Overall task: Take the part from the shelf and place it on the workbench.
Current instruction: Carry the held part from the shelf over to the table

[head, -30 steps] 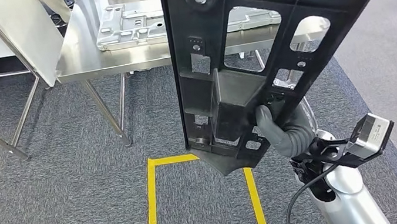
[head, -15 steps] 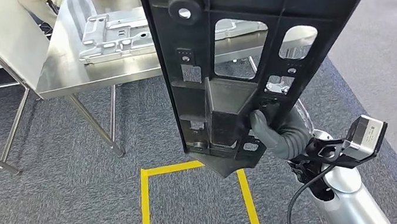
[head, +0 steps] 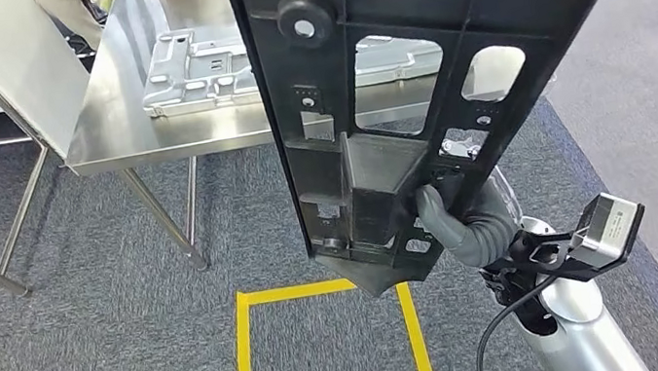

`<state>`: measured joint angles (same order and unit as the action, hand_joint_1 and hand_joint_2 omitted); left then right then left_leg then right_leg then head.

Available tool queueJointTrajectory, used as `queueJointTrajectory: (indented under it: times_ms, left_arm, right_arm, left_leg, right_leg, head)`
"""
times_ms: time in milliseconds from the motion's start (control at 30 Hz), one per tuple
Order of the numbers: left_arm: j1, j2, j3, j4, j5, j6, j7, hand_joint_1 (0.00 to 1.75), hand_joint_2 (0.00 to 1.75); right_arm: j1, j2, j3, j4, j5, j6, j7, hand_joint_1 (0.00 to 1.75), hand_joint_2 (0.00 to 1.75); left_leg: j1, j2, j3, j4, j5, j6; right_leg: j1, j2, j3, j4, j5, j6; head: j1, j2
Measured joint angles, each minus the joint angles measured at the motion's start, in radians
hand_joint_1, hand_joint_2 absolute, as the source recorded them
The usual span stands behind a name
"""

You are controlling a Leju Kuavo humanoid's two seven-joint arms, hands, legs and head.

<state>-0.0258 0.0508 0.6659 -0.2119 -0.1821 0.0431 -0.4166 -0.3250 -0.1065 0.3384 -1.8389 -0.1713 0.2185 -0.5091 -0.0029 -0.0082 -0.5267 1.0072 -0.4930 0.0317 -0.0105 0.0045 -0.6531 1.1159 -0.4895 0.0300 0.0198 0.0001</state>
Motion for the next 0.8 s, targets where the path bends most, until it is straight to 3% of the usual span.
queueJointTrajectory:
  times_ms: [67, 200, 267, 333, 400, 433, 467, 533, 567, 600, 700, 733, 800]
  left_arm:
    - [-0.002, 0.0, 0.002, 0.0, -0.001, 0.0, -0.001, 0.0, 1.75]
    - [-0.003, -0.002, 0.005, 0.0, -0.002, 0.0, -0.002, 0.0, 1.75]
    - [-0.006, -0.003, 0.005, 0.0, -0.002, 0.0, -0.003, 0.0, 1.75]
    - [-0.005, -0.003, 0.005, 0.0, -0.003, 0.0, -0.003, 0.0, 1.75]
    - [-0.001, -0.003, 0.006, 0.0, -0.003, 0.0, -0.003, 0.0, 1.75]
    - [0.0, -0.003, 0.006, 0.0, -0.003, 0.0, -0.003, 0.0, 1.75]
    - [0.001, -0.003, 0.006, 0.0, -0.003, 0.0, -0.003, 0.0, 1.75]
    - [0.002, -0.003, 0.007, 0.0, -0.005, 0.0, -0.003, 0.0, 1.75]
    - [0.002, -0.003, 0.008, 0.0, -0.006, 0.0, -0.003, 0.0, 1.75]
    - [0.003, -0.003, 0.009, 0.0, -0.008, 0.0, -0.003, 0.0, 1.75]
    - [0.003, -0.003, 0.011, 0.0, -0.015, 0.0, -0.003, 0.0, 1.75]
    - [0.002, -0.003, 0.011, 0.0, -0.019, 0.0, -0.003, 0.0, 1.75]
    - [0.0, -0.003, 0.012, 0.0, -0.025, 0.0, -0.003, 0.0, 1.75]
  right_arm:
    - [0.002, -0.001, 0.0, 0.0, 0.0, 0.001, 0.0, 1.75, 1.75]
    - [0.004, -0.005, 0.0, -0.001, 0.0, 0.002, -0.003, 1.75, 1.75]
    - [0.003, -0.005, 0.0, -0.002, 0.0, 0.003, -0.004, 1.75, 1.75]
    - [0.005, -0.005, 0.0, -0.003, 0.0, 0.005, -0.005, 1.75, 1.75]
    - [0.008, -0.006, 0.0, -0.003, 0.0, 0.006, -0.005, 1.75, 1.75]
    - [0.009, -0.006, 0.0, -0.003, 0.0, 0.006, -0.005, 1.75, 1.75]
    - [0.009, -0.006, 0.0, -0.003, 0.0, 0.007, -0.005, 1.75, 1.75]
    - [0.01, -0.006, 0.0, -0.002, 0.0, 0.011, -0.005, 1.75, 1.75]
    - [0.01, -0.006, 0.001, -0.002, 0.001, 0.013, -0.005, 1.75, 1.75]
    - [0.011, -0.006, 0.001, -0.003, 0.001, 0.016, -0.006, 1.75, 1.75]
    - [0.012, -0.005, 0.0, -0.005, 0.001, 0.019, -0.007, 1.75, 1.75]
    - [0.013, -0.005, -0.001, -0.007, 0.001, 0.02, -0.009, 1.75, 1.75]
    - [0.018, -0.005, -0.005, -0.012, 0.002, 0.021, -0.023, 1.75, 1.75]
  left_leg:
    - [-0.001, 0.0, 0.011, -0.003, -0.015, -0.011]
    - [-0.001, 0.002, 0.011, 0.027, -0.019, -0.034]
    - [0.003, 0.002, -0.038, 0.119, -0.04, -0.044]
    - [0.008, 0.003, -0.12, 0.243, -0.091, -0.054]
    - [0.012, 0.003, -0.173, 0.289, -0.121, -0.058]
    - [0.013, 0.003, -0.176, 0.26, -0.105, -0.058]
    - [0.015, 0.003, -0.166, 0.203, -0.066, -0.056]
    - [0.013, 0.006, -0.138, 0.075, 0.04, -0.047]
    - [0.01, 0.007, -0.129, 0.038, 0.075, -0.041]
    - [0.008, 0.007, -0.126, 0.021, 0.09, -0.035]
    - [0.008, 0.005, -0.102, 0.008, 0.082, -0.017]
    - [0.009, 0.004, -0.09, 0.003, 0.079, -0.011]
    - [0.008, 0.003, -0.072, -0.002, 0.067, -0.001]
  right_leg:
    - [0.005, -0.002, 0.019, -0.084, 0.059, -0.012]
    - [0.004, 0.001, 0.043, -0.109, 0.058, -0.04]
    - [0.001, 0.0, 0.062, -0.115, 0.049, -0.047]
    - [0.001, -0.001, 0.079, -0.115, 0.033, -0.049]
    - [0.001, 0.001, 0.1, -0.115, 0.015, -0.048]
    - [0.001, 0.001, 0.114, -0.115, 0.005, -0.046]
    - [0.001, 0.001, 0.129, -0.115, -0.006, -0.044]
    - [0.001, 0.002, 0.153, -0.116, -0.028, -0.036]
    - [0.002, 0.003, 0.159, -0.117, -0.036, -0.03]
    - [0.003, 0.003, 0.164, -0.117, -0.041, -0.024]
    - [0.003, 0.003, 0.164, -0.088, -0.035, -0.005]
    - [0.002, 0.002, 0.144, -0.05, -0.032, -0.002]
    - [0.0, 0.001, 0.066, 0.073, -0.057, 0.004]
  head:
    - [-0.002, 0.0]
    - [-0.006, 0.0]
    - [-0.008, 0.0]
    - [-0.011, 0.0]
    - [-0.012, 0.0]
    - [-0.012, 0.0]
    - [-0.012, 0.0]
    - [-0.014, 0.0]
    - [-0.015, 0.0]
    - [-0.017, 0.0]
    - [-0.017, 0.0]
    - [-0.016, 0.0]
    - [-0.016, 0.0]
